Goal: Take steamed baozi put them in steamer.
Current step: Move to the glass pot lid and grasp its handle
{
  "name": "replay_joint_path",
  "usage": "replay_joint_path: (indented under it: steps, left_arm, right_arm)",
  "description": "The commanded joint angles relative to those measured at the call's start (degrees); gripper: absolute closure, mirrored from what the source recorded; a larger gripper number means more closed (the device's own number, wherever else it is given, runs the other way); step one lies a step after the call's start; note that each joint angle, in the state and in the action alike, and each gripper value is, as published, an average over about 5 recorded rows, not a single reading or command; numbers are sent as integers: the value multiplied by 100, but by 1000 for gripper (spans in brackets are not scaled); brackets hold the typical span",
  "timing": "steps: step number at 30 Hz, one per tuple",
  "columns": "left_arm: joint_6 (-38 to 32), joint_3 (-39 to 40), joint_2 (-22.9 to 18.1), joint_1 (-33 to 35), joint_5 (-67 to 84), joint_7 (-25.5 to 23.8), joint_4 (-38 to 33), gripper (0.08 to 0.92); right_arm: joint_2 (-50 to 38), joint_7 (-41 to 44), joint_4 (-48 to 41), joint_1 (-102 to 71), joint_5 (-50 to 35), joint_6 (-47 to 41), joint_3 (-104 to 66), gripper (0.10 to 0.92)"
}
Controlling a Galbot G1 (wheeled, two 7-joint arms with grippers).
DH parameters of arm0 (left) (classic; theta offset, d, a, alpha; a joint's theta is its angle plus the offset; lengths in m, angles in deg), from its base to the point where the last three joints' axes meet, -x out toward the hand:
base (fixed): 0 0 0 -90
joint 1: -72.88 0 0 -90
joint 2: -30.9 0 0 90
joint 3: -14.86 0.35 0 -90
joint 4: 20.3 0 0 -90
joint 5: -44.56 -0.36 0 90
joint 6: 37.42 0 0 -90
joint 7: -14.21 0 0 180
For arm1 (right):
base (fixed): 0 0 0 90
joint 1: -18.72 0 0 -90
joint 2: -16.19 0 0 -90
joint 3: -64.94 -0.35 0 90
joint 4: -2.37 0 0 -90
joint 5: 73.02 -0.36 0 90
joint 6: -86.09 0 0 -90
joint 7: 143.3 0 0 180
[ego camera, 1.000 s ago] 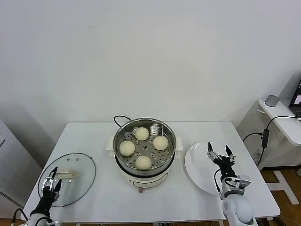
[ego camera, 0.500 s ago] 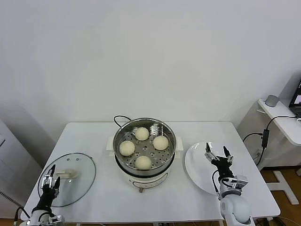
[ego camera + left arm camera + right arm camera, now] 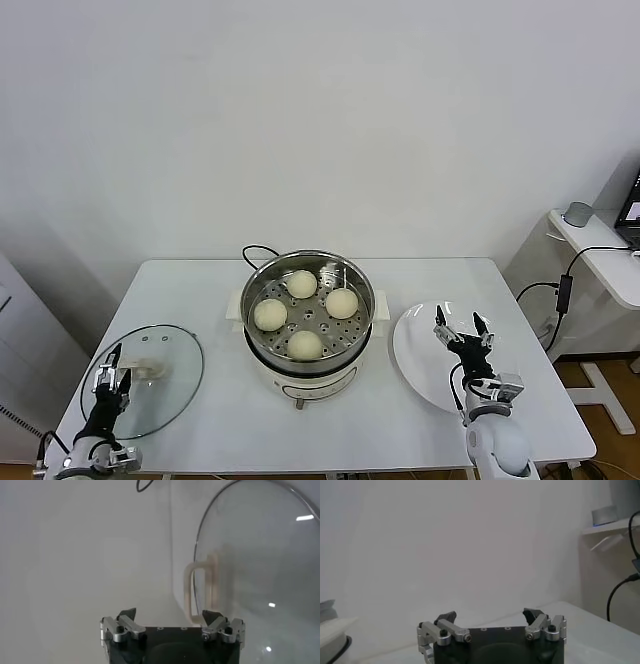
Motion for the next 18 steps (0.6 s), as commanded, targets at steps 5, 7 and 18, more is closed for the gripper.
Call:
replay_joint_path:
  steps: [5,7,18]
  left_arm:
    - [37,45,25,-349,-65,-83,272,177]
    - [35,50,24,-407,-80,-89,358,177]
    - [15,53,49,-701,-76,-73,561,177]
  right_arm:
    - [9,5,-9,-12,24,11,-5,203]
    - [10,6,-8,-18,24,14,-6,203]
    - [15,11,-16,-59,24,36,-3,203]
